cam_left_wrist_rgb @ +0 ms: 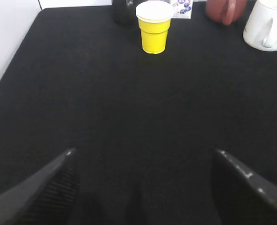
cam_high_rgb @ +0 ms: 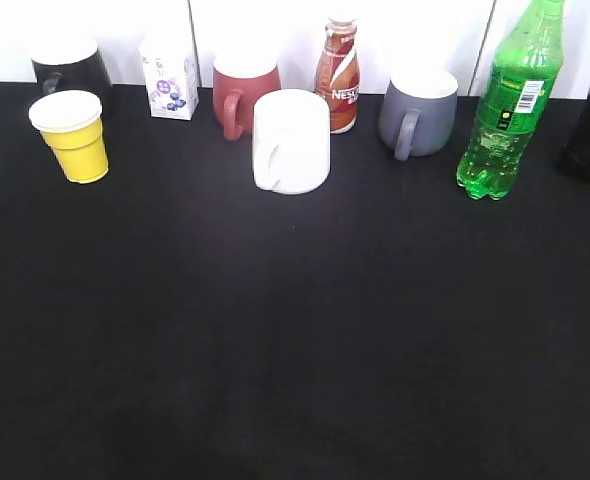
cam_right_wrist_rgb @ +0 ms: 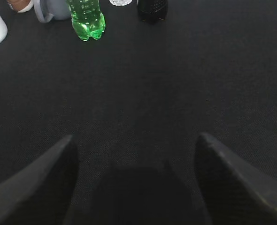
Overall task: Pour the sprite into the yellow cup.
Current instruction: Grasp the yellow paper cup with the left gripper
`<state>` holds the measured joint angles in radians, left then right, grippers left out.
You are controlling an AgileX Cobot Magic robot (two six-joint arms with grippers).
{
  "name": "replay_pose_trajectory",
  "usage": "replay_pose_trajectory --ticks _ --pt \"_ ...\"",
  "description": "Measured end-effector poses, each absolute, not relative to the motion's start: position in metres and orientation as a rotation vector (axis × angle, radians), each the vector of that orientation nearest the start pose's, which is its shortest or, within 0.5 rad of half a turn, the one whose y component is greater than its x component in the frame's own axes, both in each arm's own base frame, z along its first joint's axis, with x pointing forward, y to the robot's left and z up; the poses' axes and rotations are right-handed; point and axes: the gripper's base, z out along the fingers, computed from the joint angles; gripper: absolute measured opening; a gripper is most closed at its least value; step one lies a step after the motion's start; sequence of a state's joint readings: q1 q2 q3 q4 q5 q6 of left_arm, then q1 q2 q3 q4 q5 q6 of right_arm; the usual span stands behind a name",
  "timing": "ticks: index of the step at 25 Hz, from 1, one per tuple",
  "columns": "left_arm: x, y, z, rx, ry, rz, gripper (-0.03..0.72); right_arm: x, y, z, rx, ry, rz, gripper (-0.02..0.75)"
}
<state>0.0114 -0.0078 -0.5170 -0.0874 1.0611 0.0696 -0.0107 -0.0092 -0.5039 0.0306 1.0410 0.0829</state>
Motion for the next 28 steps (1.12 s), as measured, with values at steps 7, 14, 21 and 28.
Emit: replay_pose_trajectory --ticks 7,14,21,28 --pt "-0.008 -0.007 0.282 0.064 2.016 -0.056 0.604 -0.006 0.002 0.28 0.093 2.01 0.082 0.585" --pt "0.05 -0.003 0.307 -0.024 1.548 -0.069 0.538 -0.006 0.002 0.28 0.093 2.011 0.082 0.585" --pt "0.178 0.002 0.247 -0.008 1.673 0.03 0.538 -0.006 0.002 0.28 0.093 2.011 0.082 0.585" --pt "0.248 -0.038 0.149 0.173 1.863 -0.051 0.659 -0.006 0.002 0.28 0.093 2.011 0.082 0.585"
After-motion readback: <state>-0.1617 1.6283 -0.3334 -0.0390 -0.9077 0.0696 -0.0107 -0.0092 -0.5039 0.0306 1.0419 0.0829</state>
